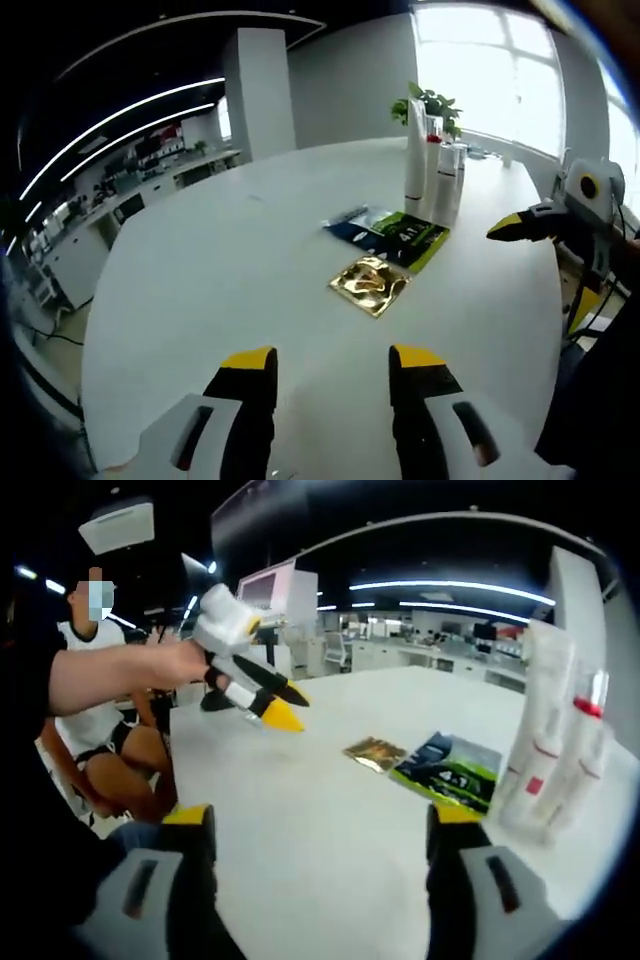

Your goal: Arrange the skincare products in the storage area until every visible bottle or jar stands upright without overlapping.

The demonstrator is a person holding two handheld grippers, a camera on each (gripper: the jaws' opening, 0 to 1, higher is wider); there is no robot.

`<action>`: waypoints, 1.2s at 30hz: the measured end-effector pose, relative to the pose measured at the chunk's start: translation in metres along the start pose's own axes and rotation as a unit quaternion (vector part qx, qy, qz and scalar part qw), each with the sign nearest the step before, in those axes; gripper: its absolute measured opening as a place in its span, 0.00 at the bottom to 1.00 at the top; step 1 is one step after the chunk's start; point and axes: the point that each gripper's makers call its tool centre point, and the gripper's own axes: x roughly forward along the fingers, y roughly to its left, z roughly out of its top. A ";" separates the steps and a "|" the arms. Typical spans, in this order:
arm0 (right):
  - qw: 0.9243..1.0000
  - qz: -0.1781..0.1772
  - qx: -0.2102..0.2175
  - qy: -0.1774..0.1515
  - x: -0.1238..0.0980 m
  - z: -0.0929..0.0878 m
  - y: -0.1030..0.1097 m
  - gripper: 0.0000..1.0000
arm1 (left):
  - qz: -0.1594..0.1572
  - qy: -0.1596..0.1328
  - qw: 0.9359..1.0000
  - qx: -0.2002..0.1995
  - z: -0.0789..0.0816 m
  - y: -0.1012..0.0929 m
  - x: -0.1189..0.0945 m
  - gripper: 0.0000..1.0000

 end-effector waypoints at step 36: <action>1.000 0.023 -0.014 0.009 0.017 0.008 0.016 1.00 | 0.083 0.008 0.996 -0.038 -0.057 0.071 -0.060 0.80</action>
